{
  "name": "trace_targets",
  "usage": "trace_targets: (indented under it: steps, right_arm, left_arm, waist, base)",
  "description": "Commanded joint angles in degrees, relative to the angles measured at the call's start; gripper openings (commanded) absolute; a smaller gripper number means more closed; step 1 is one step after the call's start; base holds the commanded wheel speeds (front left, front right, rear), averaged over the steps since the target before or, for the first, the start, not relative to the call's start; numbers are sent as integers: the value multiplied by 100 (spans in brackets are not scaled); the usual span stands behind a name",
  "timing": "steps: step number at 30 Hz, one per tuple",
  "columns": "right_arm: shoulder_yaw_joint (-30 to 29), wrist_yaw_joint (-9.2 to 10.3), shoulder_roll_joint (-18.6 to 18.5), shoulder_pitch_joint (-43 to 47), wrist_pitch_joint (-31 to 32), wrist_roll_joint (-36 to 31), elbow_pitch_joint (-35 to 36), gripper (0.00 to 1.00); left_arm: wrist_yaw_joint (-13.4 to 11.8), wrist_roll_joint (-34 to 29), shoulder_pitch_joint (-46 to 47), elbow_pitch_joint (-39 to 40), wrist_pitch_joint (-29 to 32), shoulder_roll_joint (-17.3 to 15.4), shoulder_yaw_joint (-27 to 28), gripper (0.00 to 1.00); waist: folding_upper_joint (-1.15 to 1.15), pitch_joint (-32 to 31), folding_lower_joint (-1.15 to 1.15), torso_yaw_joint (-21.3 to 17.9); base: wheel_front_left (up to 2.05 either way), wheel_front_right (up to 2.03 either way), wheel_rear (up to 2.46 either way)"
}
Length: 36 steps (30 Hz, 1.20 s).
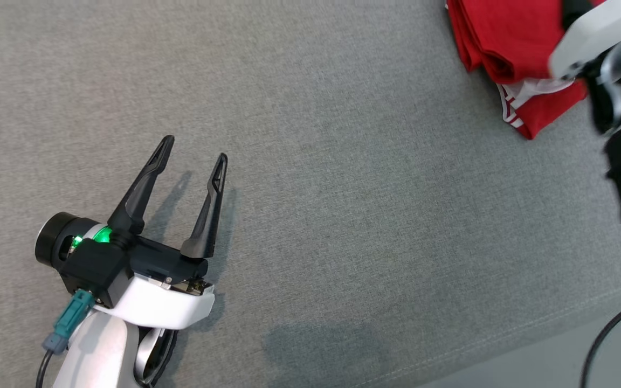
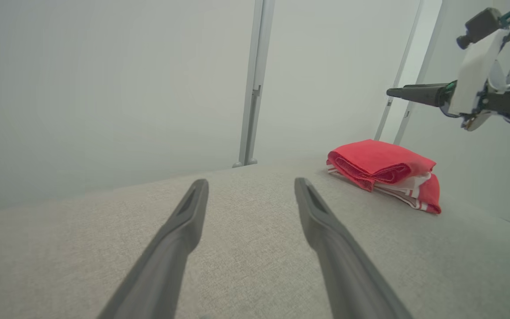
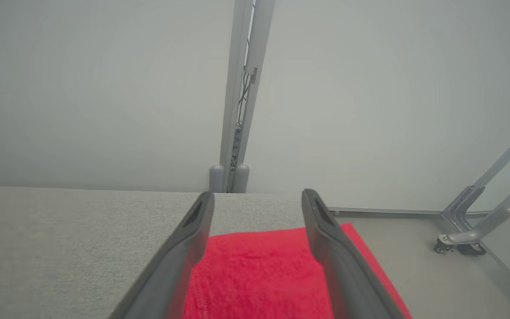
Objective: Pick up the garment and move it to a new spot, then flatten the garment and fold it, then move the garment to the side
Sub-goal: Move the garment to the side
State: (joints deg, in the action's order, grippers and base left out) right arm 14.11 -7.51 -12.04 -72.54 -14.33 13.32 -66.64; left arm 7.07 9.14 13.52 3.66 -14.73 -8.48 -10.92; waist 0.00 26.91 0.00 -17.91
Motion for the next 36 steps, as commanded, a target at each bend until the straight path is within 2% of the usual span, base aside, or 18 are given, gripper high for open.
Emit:
trace_targets:
  steps: [1,6,11,16,20,24,30,36]
  right_arm:
    - [-75,2,154,370,-66,-46,358,100]
    - [-161,2,567,1069,-66,-61,1242,100]
    - [0,2,749,1756,-66,-22,2095,100]
    - [125,2,806,2472,-66,2,2972,100]
    - [-13,2,826,3226,-66,-96,3845,100]
    - [-34,2,851,3881,-66,-178,4372,100]
    - [-118,2,873,4657,-66,-227,4876,100]
    - [-227,2,887,5476,-66,-144,5683,100]
  left_arm:
    - [41,24,101,113,-27,35,231,100]
    - [-156,278,0,-91,-27,322,634,100]
    - [-300,404,-65,-240,-27,463,913,100]
    - [-454,500,-217,-396,-27,528,1121,100]
    - [-562,593,-414,-515,-27,551,1276,100]
    - [-688,609,-593,-501,-27,557,1392,100]
    - [-732,514,-818,-446,-27,558,1492,100]
    - [-721,248,-1071,-280,-27,559,1485,100]
  waist:
    - [0,-166,0,127]
    - [0,-471,0,350]
    - [0,-801,0,618]
    - [0,-1177,0,860]
    - [0,-1550,0,1031]
    - [0,-1826,0,1123]
    - [0,-2107,0,1227]
    - [0,-2333,0,1345]
  base:
    - [0,0,0]
    - [0,0,0]
    - [0,0,0]
    - [0,0,0]
    - [0,0,0]
    - [0,0,0]
    - [0,0,0]
    - [0,0,0]
